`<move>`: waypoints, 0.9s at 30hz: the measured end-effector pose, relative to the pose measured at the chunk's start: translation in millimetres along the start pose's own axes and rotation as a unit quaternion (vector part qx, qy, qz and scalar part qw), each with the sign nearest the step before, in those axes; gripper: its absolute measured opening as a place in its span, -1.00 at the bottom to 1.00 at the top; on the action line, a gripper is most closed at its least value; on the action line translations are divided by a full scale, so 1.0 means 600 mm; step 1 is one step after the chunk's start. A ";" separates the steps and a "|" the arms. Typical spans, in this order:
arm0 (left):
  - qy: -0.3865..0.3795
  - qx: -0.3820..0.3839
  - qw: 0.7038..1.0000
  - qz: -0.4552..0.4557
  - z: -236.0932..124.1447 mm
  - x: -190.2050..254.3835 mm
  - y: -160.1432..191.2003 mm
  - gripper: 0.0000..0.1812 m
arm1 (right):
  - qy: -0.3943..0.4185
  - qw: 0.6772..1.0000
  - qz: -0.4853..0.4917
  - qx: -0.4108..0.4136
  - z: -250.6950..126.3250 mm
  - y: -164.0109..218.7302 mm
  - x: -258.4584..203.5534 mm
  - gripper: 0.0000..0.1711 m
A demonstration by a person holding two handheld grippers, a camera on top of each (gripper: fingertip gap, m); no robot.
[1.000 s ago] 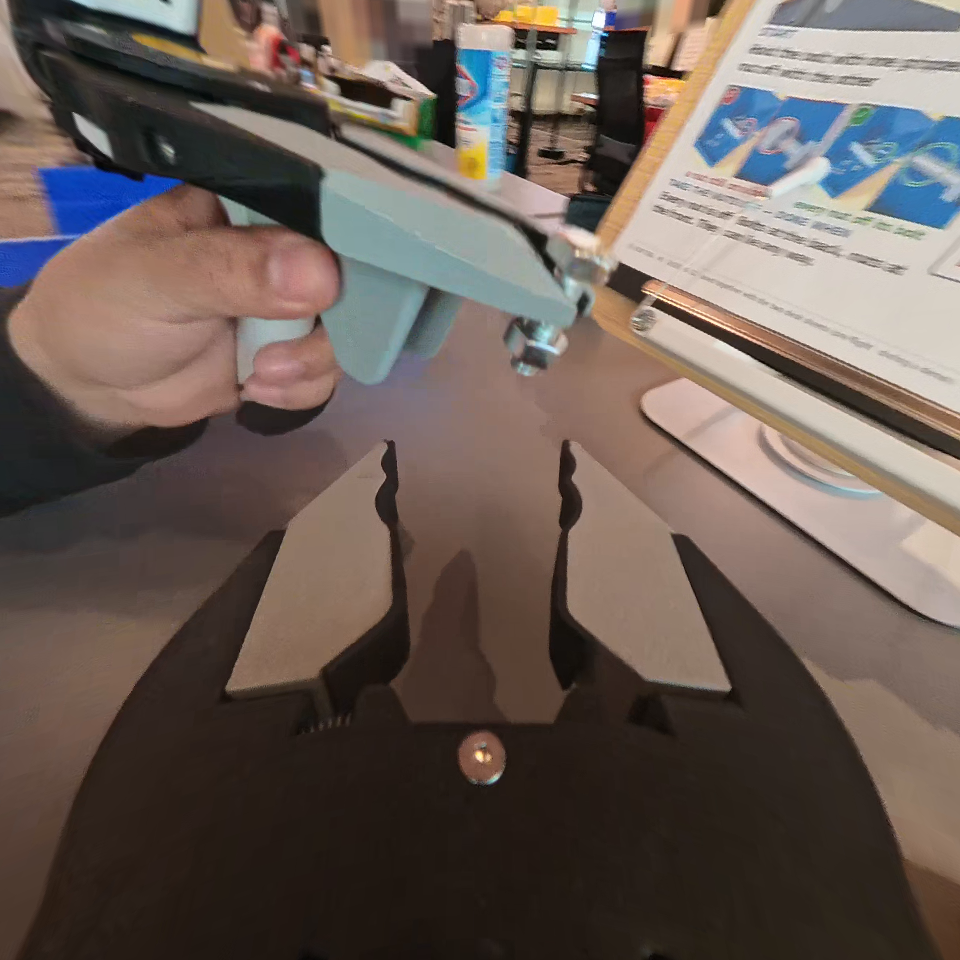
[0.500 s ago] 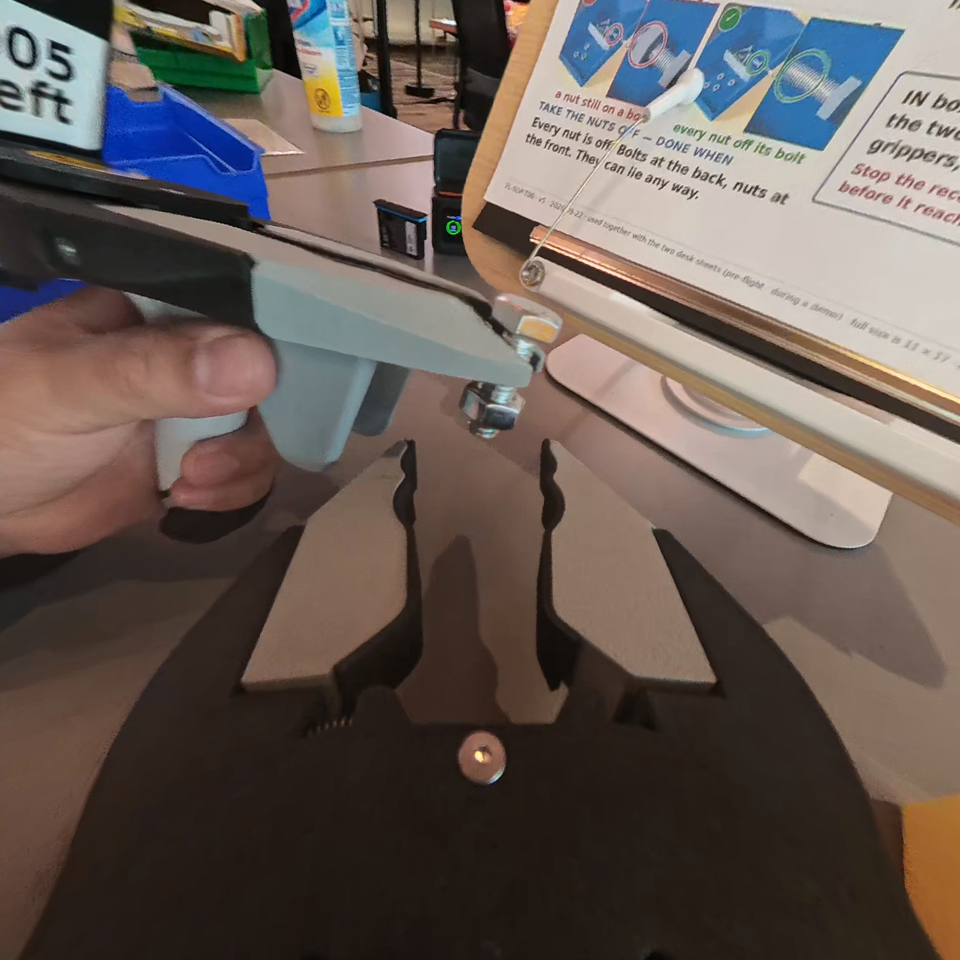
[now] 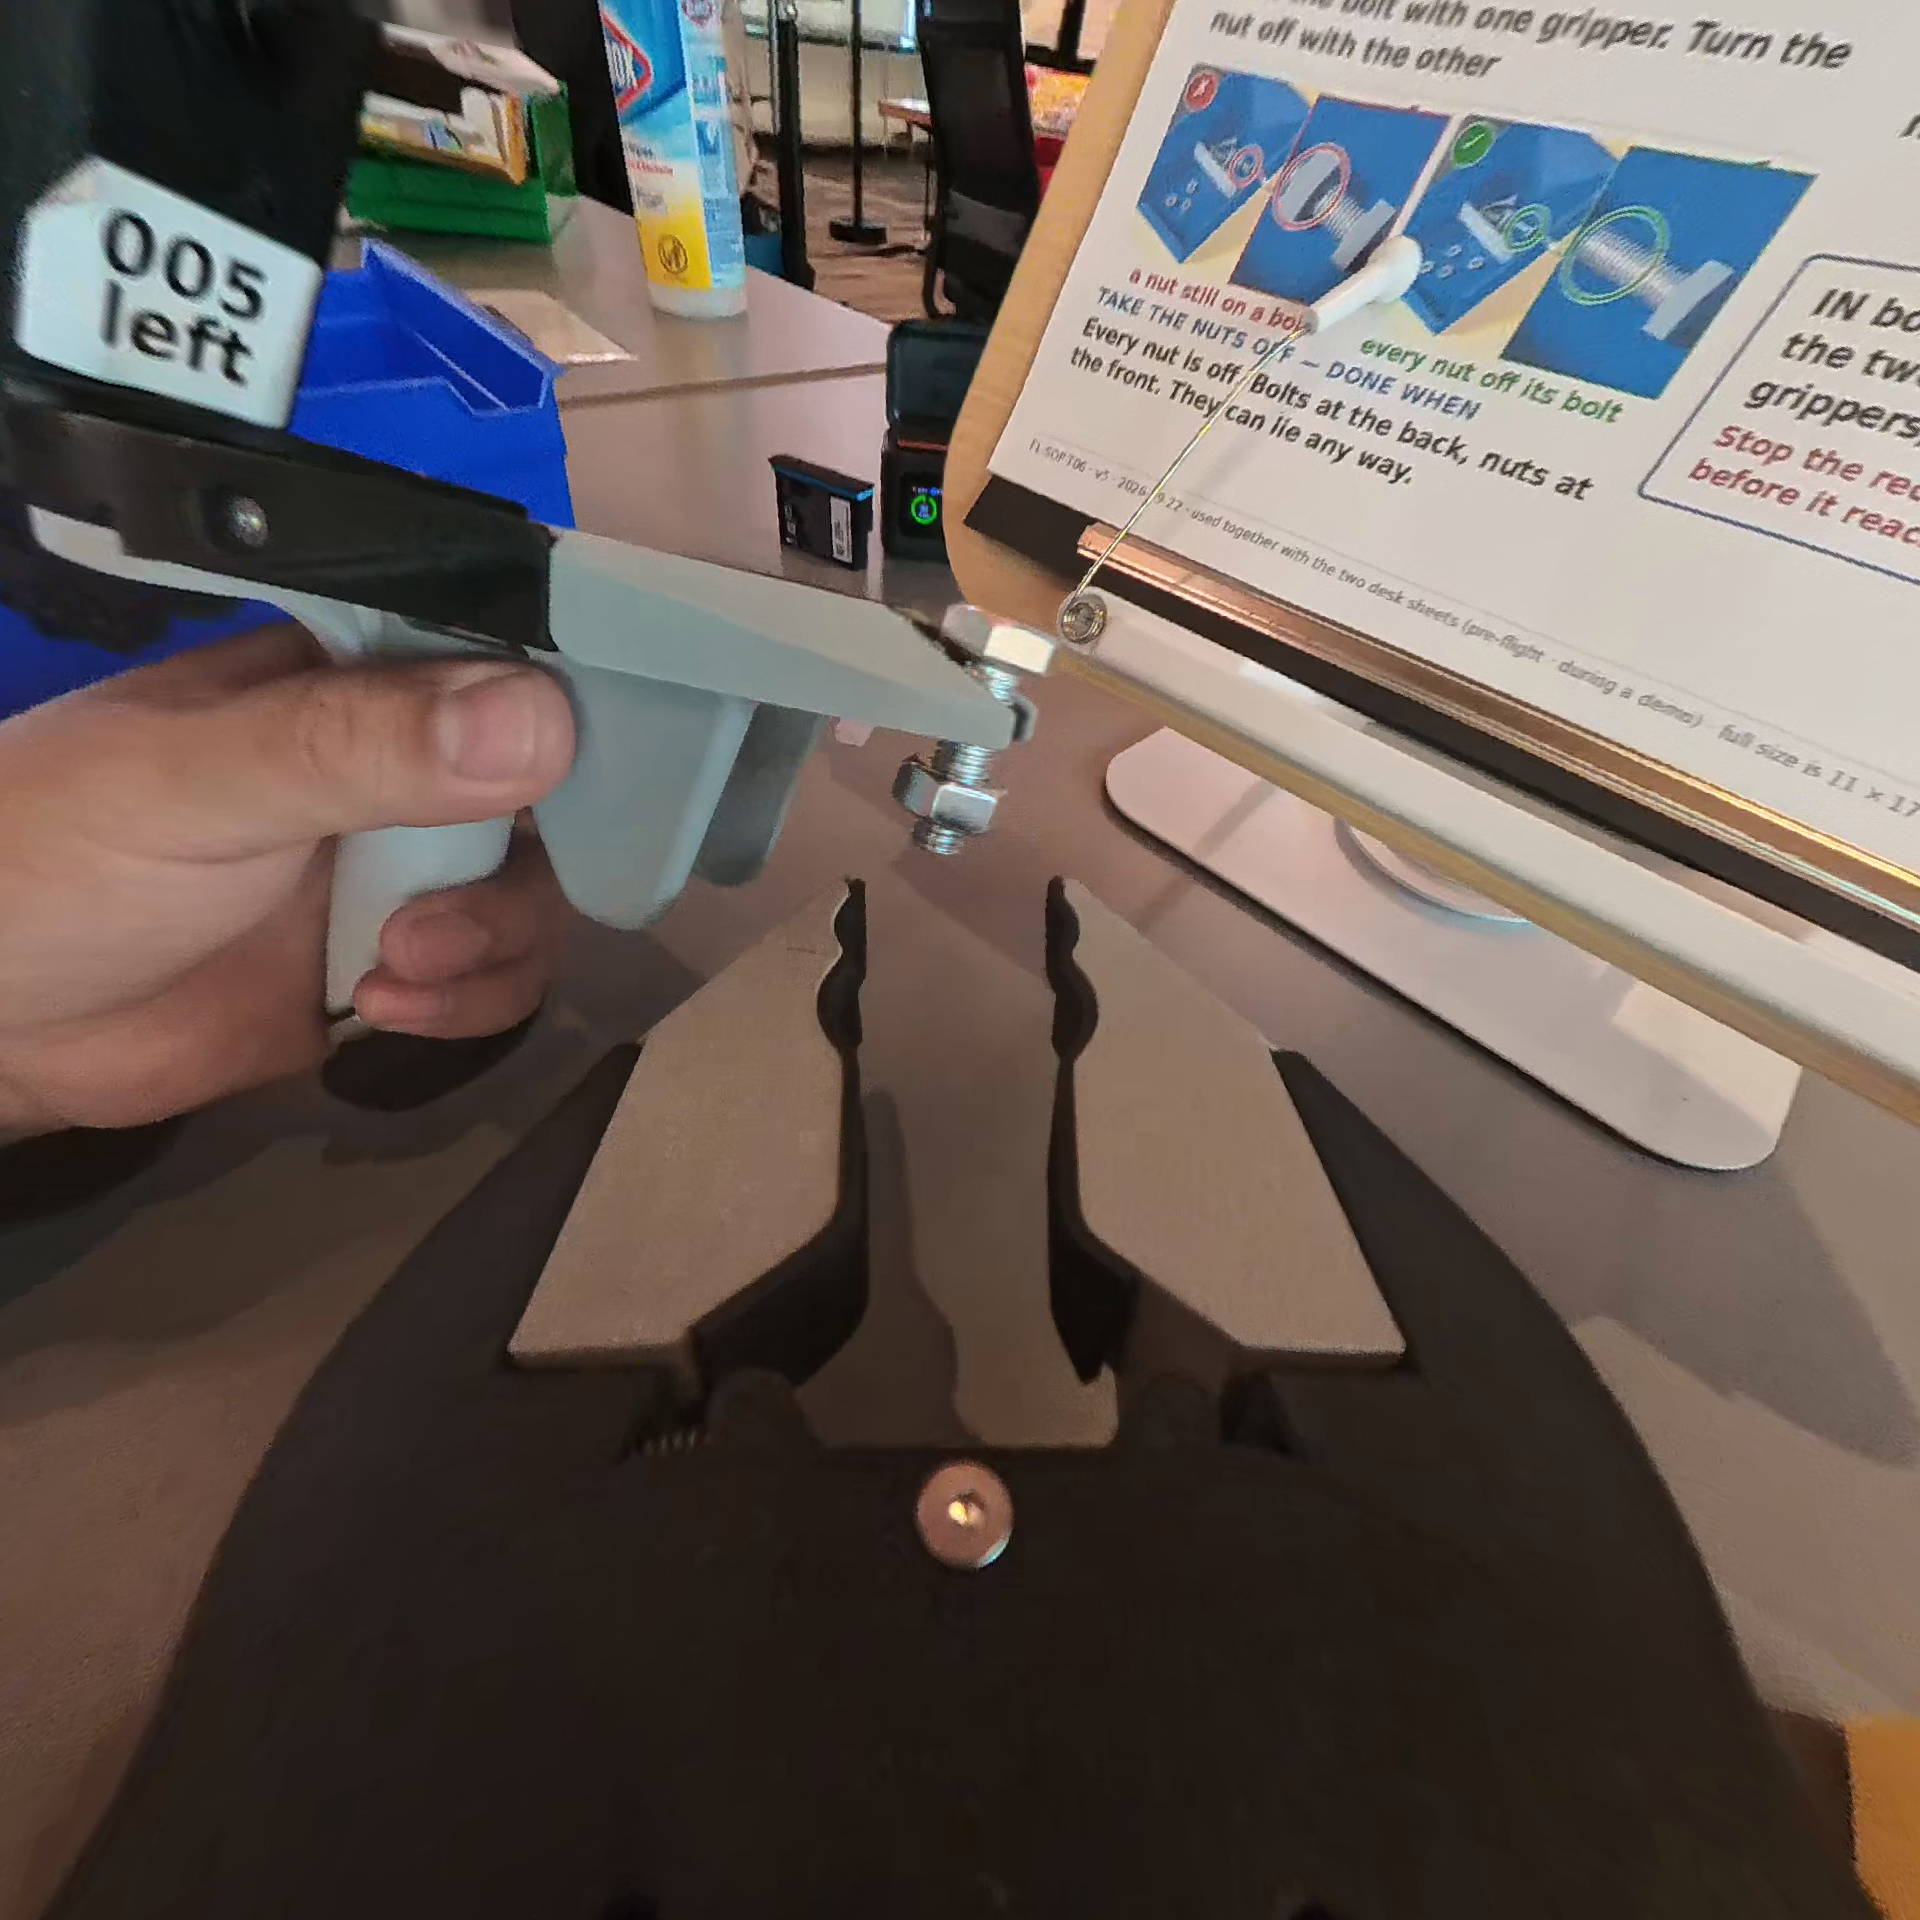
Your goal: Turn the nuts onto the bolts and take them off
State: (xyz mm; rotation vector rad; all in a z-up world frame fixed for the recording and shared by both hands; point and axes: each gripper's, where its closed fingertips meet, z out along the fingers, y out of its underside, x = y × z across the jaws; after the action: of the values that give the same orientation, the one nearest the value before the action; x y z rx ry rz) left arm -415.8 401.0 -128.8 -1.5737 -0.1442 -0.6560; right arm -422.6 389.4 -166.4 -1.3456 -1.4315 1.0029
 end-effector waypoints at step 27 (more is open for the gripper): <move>0.050 -0.015 0.997 -0.061 0.006 0.012 0.014 -0.93 | -0.029 0.999 0.036 -0.008 -0.009 -0.004 -0.002 -0.86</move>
State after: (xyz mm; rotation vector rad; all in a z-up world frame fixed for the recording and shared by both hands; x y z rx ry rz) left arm -404.8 401.2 -132.2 -1.5660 -0.1579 -0.8332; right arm -417.9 387.9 -162.9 -1.3979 -1.4449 1.0865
